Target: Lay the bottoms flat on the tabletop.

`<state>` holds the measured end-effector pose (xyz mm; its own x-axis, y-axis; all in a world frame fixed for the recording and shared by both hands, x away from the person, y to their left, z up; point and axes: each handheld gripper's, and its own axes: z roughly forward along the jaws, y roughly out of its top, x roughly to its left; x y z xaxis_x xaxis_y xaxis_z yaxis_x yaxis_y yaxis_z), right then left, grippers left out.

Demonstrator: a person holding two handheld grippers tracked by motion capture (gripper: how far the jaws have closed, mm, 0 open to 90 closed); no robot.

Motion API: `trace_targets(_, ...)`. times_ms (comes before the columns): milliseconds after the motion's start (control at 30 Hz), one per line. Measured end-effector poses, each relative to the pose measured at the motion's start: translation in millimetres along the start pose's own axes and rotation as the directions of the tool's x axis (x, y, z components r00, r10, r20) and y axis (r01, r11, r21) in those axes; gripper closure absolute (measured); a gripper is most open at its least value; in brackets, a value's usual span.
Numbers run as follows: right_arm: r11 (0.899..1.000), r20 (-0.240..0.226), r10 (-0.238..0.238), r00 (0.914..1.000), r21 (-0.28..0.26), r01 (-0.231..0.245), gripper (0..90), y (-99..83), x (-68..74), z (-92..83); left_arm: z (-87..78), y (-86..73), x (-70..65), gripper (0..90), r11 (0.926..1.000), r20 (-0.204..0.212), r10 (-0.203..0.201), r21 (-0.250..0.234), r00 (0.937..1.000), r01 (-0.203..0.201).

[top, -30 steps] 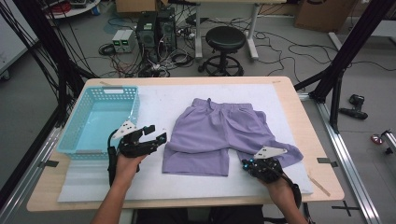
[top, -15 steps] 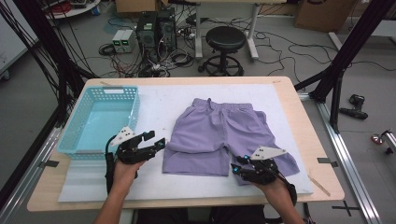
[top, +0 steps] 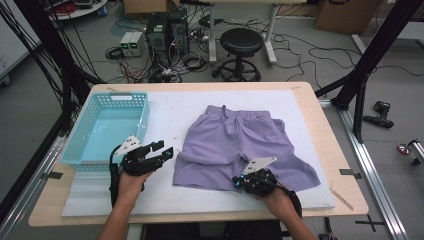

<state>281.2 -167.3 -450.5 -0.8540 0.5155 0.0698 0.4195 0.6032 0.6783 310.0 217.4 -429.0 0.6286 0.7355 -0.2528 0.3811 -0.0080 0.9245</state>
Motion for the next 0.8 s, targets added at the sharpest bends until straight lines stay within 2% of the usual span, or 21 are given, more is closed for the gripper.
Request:
trace_targets(67, 1.0, -0.09, -0.021, 0.9958, 0.015, 0.023, 90.0, -2.9, 7.6, -2.5, 0.2, -2.1, -0.1, 46.2, 0.9999, -0.003, -0.006, 0.009, 1.0, 0.006)
trace_targets(167, 0.997, -0.162, -0.059, 0.985, 0.035, 0.065, 89.9, -6.9, 17.1, -7.3, 0.9, -4.8, 0.0, 46.2, 0.9997, -0.005, -0.01, 0.021, 0.9999, 0.01)
trace_targets(233, 0.998, -0.156, -0.059, 0.986, 0.008, 0.062, 88.0, -8.9, 16.8, -12.9, 2.2, -7.0, -0.1, 46.2, 0.9992, -0.002, -0.014, 0.038, 0.9999, 0.014)
trace_targets(300, 0.998, -0.131, -0.017, 0.9912, -0.061, 0.009, 75.9, -9.9, 9.2, -21.9, 4.1, -10.3, -1.4, 46.2, 0.9978, -0.002, -0.017, 0.064, 0.9999, 0.017)
trace_targets(333, 0.995, -0.097, 0.013, 0.9952, -0.098, -0.023, 68.4, -10.8, 3.4, -28.4, 5.3, -12.3, -2.1, 46.3, 0.9965, 0.001, -0.016, 0.083, 0.9999, 0.016)
trace_targets(400, 0.98, 0.0, 0.102, 0.9948, -0.173, -0.101, 63.7, -15.5, -12.9, -44.6, 8.1, -16.4, -2.7, 46.3, 0.993, 0.0, -0.025, 0.115, 0.9997, 0.025)
trace_targets(433, 0.97, 0.08, 0.154, 0.9848, -0.204, -0.135, 59.7, -19.6, -22.1, -54.1, 9.8, -18.4, -2.3, 46.3, 0.9908, 0.001, -0.03, 0.132, 0.9996, 0.03)
trace_targets(467, 0.959, 0.163, 0.208, 0.9644, -0.228, -0.169, 59.5, -24.9, -32.0, -63.6, 11.8, -20.4, -2.5, 45.9, 0.9877, -0.004, -0.034, 0.153, 0.9994, 0.034)
trace_targets(500, 0.952, 0.249, 0.249, 0.936, -0.238, -0.19, 59.5, -31.4, -40.6, -73.8, 14.2, -22.4, -2.1, 43.9, 0.9831, -0.002, -0.039, 0.179, 0.9992, 0.039)
trace_targets(533, 0.947, 0.323, 0.282, 0.9033, -0.243, -0.209, 59.5, -39.1, -48.2, -83.4, 17.0, -24.5, -2.1, 41.0, 0.9768, 0.002, -0.048, 0.209, 0.9988, 0.046)
trace_targets(567, 0.943, 0.381, 0.309, 0.8713, -0.24, -0.23, 59.9, -47.1, -54.8, -91.9, 19.8, -26.3, -2.5, 38.4, 0.9691, 0.004, -0.045, 0.243, 0.999, 0.042)
trace_targets(600, 0.941, 0.428, 0.325, 0.8434, -0.234, -0.244, 60.3, -55.4, -60.8, -99.3, 22.7, -28.3, -3.6, 36.3, 0.9633, 0.008, -0.042, 0.265, 0.9991, 0.039)
trace_targets(633, 0.937, 0.453, 0.344, 0.8227, -0.223, -0.269, 60.3, -63.6, -65.7, -105.6, 24.7, -28.0, -4.7, 36.0, 0.9578, 0.011, -0.033, 0.286, 0.9994, 0.029)
trace_targets(700, 0.931, 0.489, 0.364, 0.7927, -0.199, -0.305, 60.3, -78.9, -72.3, -113.9, 27.4, -27.3, -7.0, 36.7, 0.9521, 0.034, -0.032, 0.305, 0.9989, 0.02)
trace_targets(767, 0.918, 0.489, 0.394, 0.7779, -0.174, -0.356, 60.3, -91.7, -77.0, -116.7, 32.2, -28.6, -11.5, 45.0, 0.9364, 0.04, -0.007, 0.351, 0.9992, -0.008)
trace_targets(800, 0.912, 0.487, 0.406, 0.773, -0.159, -0.379, 63.1, -96.8, -78.4, -116.0, 32.9, -28.0, -14.5, 47.1, 0.9338, 0.024, 0.02, 0.357, 0.9995, -0.027)
